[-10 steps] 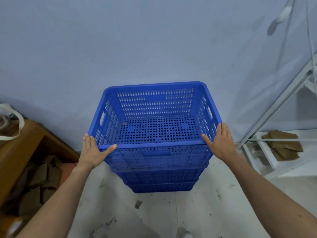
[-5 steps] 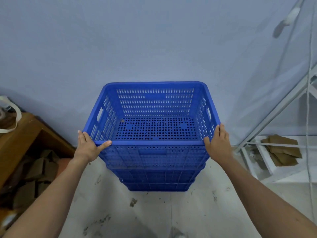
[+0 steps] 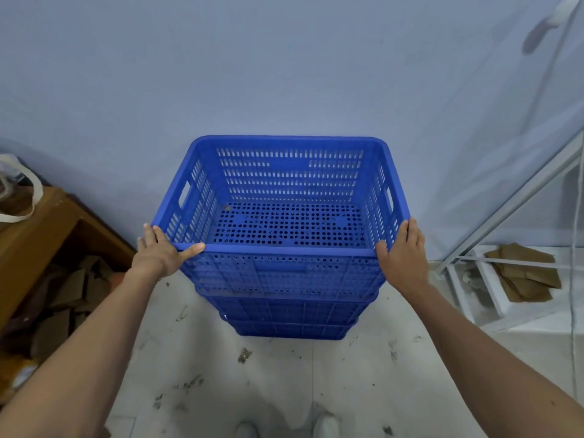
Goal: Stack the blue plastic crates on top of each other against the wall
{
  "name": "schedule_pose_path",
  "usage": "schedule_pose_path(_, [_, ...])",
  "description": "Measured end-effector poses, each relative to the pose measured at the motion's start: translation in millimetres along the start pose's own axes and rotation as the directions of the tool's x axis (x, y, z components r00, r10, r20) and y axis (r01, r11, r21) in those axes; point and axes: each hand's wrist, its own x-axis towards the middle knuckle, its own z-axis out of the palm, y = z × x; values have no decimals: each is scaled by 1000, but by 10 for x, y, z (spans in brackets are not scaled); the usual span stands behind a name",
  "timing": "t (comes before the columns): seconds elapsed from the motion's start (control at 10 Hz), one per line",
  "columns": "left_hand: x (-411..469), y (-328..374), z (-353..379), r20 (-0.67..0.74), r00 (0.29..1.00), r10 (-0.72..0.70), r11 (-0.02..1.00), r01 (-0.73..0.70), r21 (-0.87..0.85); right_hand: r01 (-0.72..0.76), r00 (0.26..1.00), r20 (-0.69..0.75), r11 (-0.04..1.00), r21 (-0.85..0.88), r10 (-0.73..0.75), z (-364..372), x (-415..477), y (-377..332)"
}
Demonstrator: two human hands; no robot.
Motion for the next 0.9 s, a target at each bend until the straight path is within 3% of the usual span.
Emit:
schedule_pose_path(0.1, [-31, 9, 15, -15, 1000, -3, 1000, 3, -15, 12, 1000, -13, 999, -44, -12, 27, 9, 16])
schedule_pose_path(0.4, [-245, 3, 59, -107, 992, 68, 984, -49, 170, 52, 998, -23, 992, -116, -55, 93, -197, -124])
schedule_pose_path(0.5, [-385, 31, 120, -88, 977, 194, 959, -170, 226, 182, 983, 0, 973, -144, -184, 188, -430, -198])
schedule_pose_path(0.7, [-811, -73, 362, 4, 910, 414, 881, -402, 248, 272, 959, 130, 947, -168, -253, 300, -784, -439])
schedule_pose_path(0.8, [-1038, -192, 437, 88, 913, 398, 912, -404, 70, 297, 943, 218, 930, -214, -251, 203, -833, -581])
schedule_pose_path(0.9, [-1204, -341, 496, 20, 912, 409, 909, -406, -95, 267, 936, 288, 943, -200, -204, -33, -847, -664])
